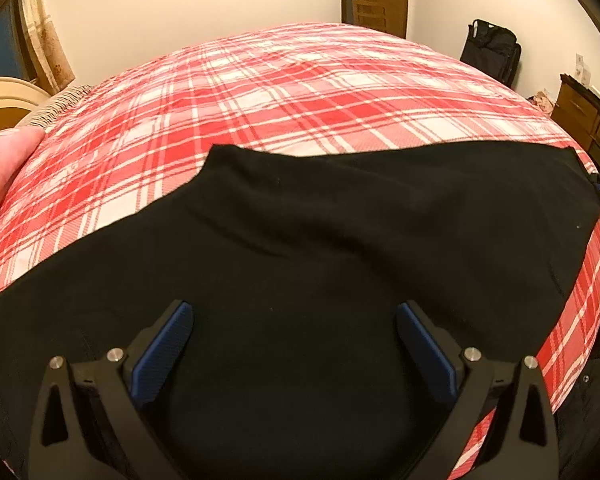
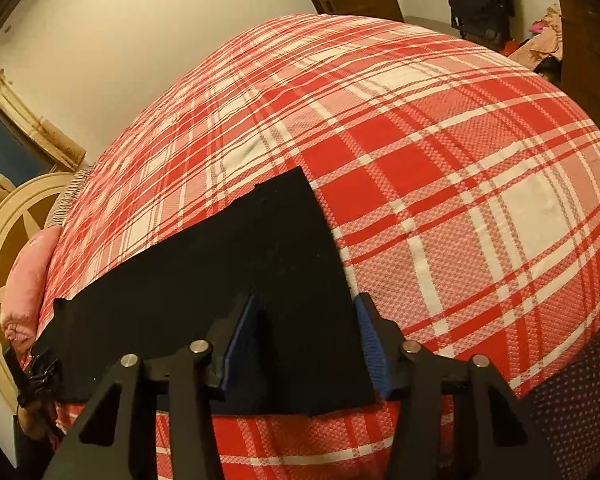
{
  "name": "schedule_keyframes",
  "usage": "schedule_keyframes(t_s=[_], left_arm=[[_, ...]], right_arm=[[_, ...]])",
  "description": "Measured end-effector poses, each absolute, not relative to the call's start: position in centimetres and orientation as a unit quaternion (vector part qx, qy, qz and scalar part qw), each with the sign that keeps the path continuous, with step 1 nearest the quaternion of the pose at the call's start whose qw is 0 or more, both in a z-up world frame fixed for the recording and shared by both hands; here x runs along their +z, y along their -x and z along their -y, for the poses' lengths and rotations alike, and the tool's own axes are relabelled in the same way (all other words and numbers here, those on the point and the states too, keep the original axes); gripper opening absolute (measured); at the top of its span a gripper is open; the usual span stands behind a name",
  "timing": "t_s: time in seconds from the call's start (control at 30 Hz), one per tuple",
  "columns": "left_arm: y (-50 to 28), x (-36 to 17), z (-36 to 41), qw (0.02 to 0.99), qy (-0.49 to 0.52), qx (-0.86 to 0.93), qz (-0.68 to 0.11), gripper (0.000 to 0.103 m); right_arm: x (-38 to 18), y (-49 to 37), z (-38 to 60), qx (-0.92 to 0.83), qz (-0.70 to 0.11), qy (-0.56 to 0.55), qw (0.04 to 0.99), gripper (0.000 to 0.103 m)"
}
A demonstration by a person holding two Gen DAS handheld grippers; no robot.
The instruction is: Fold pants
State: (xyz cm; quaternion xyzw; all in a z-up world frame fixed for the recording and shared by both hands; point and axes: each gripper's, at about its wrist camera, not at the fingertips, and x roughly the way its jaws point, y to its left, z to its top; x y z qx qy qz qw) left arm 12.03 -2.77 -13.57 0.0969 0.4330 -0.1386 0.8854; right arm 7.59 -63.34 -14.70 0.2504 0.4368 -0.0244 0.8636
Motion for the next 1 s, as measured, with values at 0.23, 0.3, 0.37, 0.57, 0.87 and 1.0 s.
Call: schedule_keyframes(t_s=[0.23,0.3,0.37,0.57,0.87,1.0], left_arm=[[-11.2,-10.7,3.9,0.902,-0.081,-0.152,-0.395,0.103],[-10.9,-9.9,4.6,0.904,-0.072,-0.170,-0.385,0.103],[-10.8,-9.7,5.6,0.899,-0.064,-0.193,-0.387,0.103],[-11.2,-9.8,9.5,0.875,-0.041,-0.270,-0.401,0.097],[-12.5,-10.4,16.6,0.814,0.054,-0.391,-0.425,0.095],[-13.9,-11.2,18.8,0.773,0.141,-0.435,-0.440,0.095]], right_arm=[[-14.5,-8.3,62.3,-0.011,-0.444,-0.224,0.868,0.019],[-14.4,-8.3,61.7,0.000,-0.445,-0.214,0.869,0.019],[-14.7,-8.5,61.4,-0.004,-0.444,-0.208,0.872,0.017],[-13.8,-8.0,60.4,-0.023,-0.426,-0.196,0.883,0.014],[-6.1,-7.5,46.9,0.060,-0.360,-0.058,0.929,0.013],[-8.5,-9.3,40.7,0.086,-0.379,0.008,0.921,0.013]])
